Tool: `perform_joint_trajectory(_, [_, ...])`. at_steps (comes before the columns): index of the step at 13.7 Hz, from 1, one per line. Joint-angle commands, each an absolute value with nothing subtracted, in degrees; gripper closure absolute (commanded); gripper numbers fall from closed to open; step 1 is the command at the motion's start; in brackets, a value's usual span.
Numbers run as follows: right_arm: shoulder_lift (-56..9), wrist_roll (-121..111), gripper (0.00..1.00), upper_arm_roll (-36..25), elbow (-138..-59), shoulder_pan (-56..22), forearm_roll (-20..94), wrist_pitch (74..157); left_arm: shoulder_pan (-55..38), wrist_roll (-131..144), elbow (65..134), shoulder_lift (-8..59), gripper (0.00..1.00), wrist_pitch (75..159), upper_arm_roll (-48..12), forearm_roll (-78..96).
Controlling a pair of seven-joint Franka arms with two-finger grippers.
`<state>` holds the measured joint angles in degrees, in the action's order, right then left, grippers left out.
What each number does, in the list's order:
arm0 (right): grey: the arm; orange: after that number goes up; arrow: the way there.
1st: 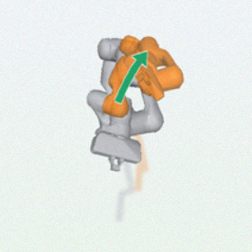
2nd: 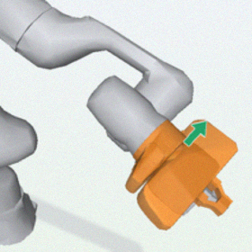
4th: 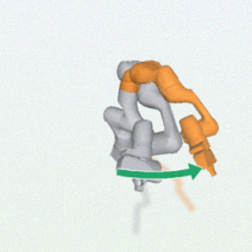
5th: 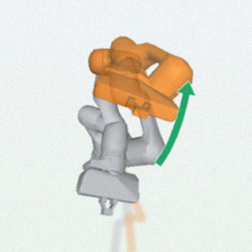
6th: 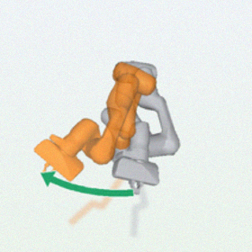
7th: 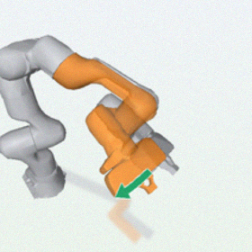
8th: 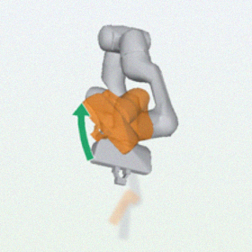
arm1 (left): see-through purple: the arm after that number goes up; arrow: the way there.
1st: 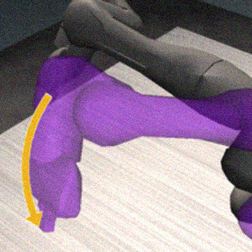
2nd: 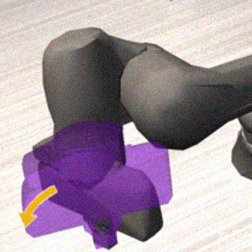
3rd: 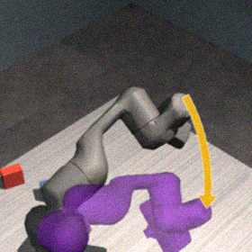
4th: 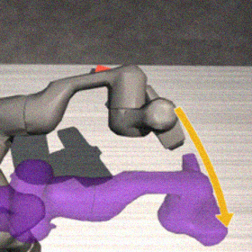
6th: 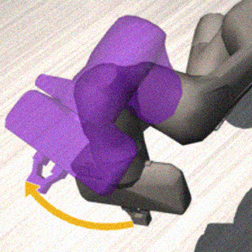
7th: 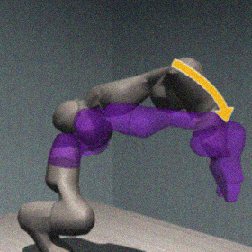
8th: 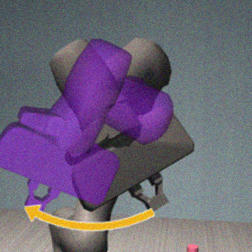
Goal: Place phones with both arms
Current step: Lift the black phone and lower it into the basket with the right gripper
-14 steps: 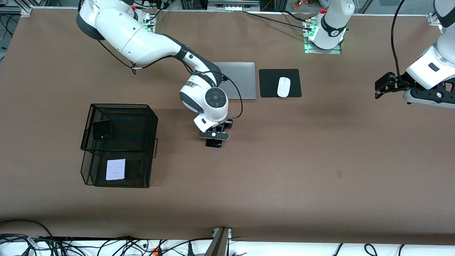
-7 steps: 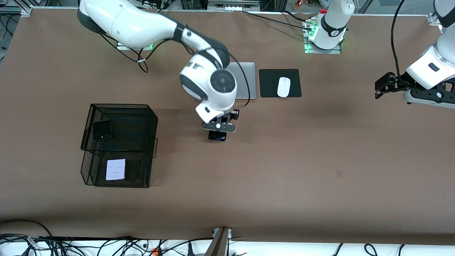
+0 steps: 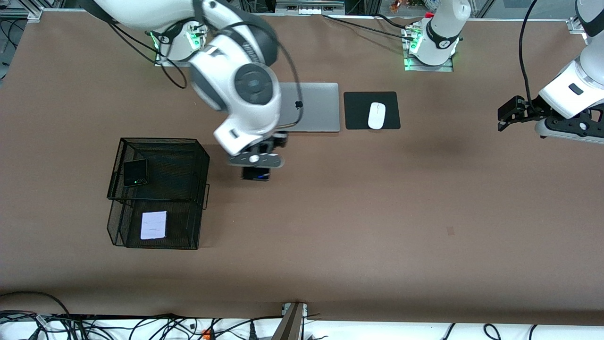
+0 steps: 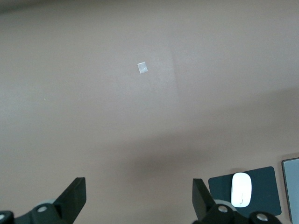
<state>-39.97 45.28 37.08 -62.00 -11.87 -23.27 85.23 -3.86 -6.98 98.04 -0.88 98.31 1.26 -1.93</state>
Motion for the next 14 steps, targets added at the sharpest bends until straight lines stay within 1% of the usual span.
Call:
perform_joint_trajectory(1, [-30.80, 31.78, 0.87, 23.61, -66.51, -11.43, -12.96, 84.90, -4.04, -7.03, 96.86, -0.44, 0.00, 97.38, 1.32, -0.97])
perform_joint_trajectory(4, [-21.74, 18.68, 0.87, 11.46, -77.31, -11.43, -5.91, 89.54, -4.04, -7.12, 96.85, -0.44, 0.00, 97.38, 1.32, -0.97])
perform_joint_trajectory(6, [-16.81, 12.60, 0.88, 5.91, -85.21, -11.51, -2.91, 94.11, -4.04, -7.12, 96.86, -0.44, 0.00, 97.38, 1.32, -0.97])
perform_joint_trajectory(7, [-14.61, 10.39, 0.87, 4.06, -90.04, -11.43, -2.29, 97.52, -4.04, -7.12, 96.86, -0.44, 0.00, 97.38, 1.32, -0.97])
perform_joint_trajectory(9, [-11.35, 7.31, 0.87, 1.50, -99.01, -11.43, -0.54, 105.17, -4.04, -7.12, 96.86, -0.44, 0.00, 97.38, 1.32, -0.97])
perform_joint_trajectory(10, [-10.73, 6.60, 0.87, 1.41, -102.53, -11.43, -0.35, 108.86, -4.04, -7.12, 96.86, -0.44, 0.00, 97.38, 1.23, -0.97])
perform_joint_trajectory(14, [-11.16, 6.59, 0.87, 1.41, -113.44, -11.51, -0.26, 122.49, -4.04, -7.12, 96.86, -0.44, 0.00, 97.38, 1.32, -0.97])
